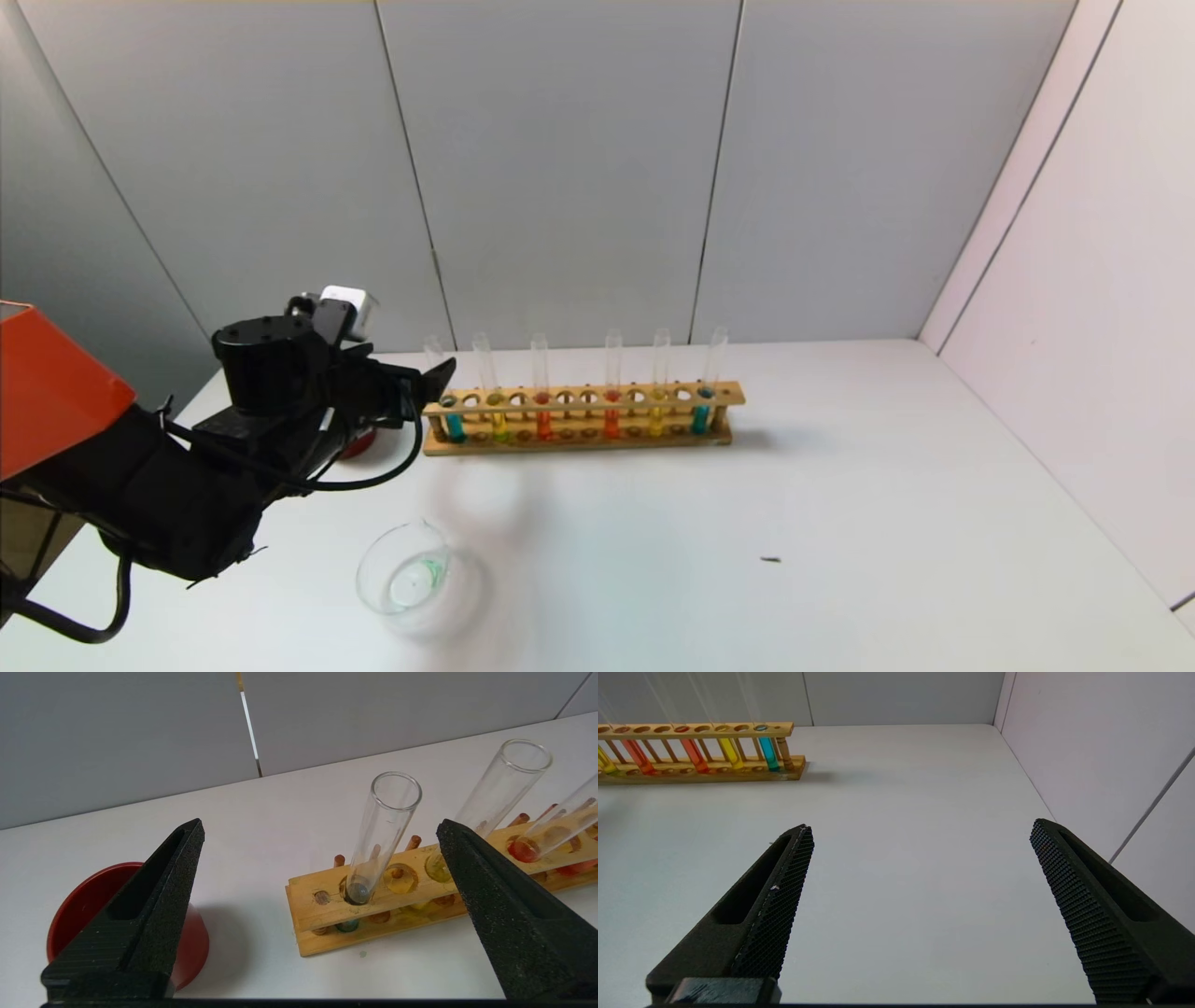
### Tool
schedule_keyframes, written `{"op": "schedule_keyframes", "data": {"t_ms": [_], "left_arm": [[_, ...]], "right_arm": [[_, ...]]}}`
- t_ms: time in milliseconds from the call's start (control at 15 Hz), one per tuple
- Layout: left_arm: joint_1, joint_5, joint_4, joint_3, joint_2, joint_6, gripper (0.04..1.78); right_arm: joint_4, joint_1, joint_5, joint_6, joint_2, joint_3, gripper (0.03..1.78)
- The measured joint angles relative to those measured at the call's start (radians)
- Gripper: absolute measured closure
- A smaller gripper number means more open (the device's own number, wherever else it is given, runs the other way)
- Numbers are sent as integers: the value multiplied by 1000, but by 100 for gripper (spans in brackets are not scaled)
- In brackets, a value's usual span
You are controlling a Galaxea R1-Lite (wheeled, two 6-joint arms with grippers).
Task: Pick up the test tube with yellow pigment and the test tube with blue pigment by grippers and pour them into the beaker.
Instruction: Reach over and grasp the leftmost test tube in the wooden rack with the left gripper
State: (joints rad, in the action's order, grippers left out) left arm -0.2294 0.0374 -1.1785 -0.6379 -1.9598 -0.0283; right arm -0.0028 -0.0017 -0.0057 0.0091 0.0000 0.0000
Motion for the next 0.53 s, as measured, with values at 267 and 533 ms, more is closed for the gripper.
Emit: {"op": "schedule_keyframes", "data": {"t_ms": [267,533], "left_arm": [[-27,23,-4,-45,-76,5,7],[-49,66,-59,-63,-130,8,7]], "right_arm": [[0,0,0,0,0,0,11],[0,0,0,0,0,0,11]]}}
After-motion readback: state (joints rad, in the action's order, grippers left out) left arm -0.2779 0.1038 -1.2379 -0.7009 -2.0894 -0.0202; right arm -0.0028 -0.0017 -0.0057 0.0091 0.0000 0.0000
